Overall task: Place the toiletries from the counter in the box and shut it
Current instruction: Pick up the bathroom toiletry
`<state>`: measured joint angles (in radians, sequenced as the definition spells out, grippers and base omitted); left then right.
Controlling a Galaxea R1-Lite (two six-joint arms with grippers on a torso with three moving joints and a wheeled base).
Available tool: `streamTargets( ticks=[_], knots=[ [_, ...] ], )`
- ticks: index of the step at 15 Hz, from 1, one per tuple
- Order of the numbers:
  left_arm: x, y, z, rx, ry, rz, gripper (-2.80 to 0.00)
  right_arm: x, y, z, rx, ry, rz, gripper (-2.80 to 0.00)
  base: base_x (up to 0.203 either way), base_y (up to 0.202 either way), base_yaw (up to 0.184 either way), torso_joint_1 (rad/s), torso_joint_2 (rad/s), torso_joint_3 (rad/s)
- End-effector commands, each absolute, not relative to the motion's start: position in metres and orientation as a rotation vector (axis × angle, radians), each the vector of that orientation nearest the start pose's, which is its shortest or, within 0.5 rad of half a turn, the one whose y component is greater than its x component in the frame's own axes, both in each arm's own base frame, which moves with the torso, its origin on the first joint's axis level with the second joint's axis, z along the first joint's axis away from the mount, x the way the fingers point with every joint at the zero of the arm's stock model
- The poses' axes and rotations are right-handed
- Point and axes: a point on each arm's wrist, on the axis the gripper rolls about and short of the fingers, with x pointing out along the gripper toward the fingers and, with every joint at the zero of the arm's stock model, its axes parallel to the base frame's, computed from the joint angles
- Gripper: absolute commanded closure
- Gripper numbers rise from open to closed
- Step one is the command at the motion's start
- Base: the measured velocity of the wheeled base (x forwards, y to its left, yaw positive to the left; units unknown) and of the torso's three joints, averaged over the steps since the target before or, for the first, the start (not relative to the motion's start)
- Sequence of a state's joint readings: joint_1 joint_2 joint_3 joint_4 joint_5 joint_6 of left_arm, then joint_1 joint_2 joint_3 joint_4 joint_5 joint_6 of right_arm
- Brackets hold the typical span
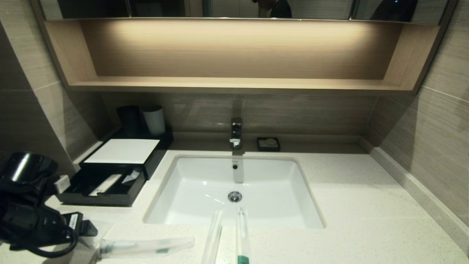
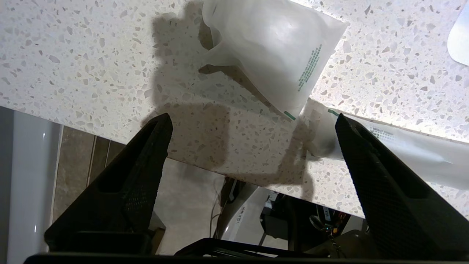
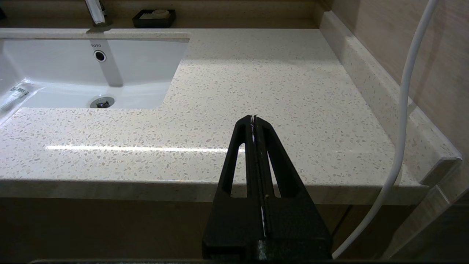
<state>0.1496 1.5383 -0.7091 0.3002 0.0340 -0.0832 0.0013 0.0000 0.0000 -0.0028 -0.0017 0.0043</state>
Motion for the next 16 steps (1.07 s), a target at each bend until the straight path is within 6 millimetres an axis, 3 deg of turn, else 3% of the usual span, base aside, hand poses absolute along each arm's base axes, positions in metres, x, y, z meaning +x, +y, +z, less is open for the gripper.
streamTargets(
  ticks=[1, 16],
  knots=[
    [0.208, 0.032, 0.125, -0.142, 1.145, 0.210, -2.80, -0.023, 0.000, 0.075, 0.005, -0.002, 0.000, 0.00, 0.000, 0.000, 0.000, 0.000, 0.00, 0.000],
    [0.226, 0.035, 0.107, -0.144, 1.168, 0.205, -2.80, -0.023, 0.000, 0.075, 0.005, -0.002, 0.000, 0.00, 0.000, 0.000, 0.000, 0.000, 0.00, 0.000]
  ],
)
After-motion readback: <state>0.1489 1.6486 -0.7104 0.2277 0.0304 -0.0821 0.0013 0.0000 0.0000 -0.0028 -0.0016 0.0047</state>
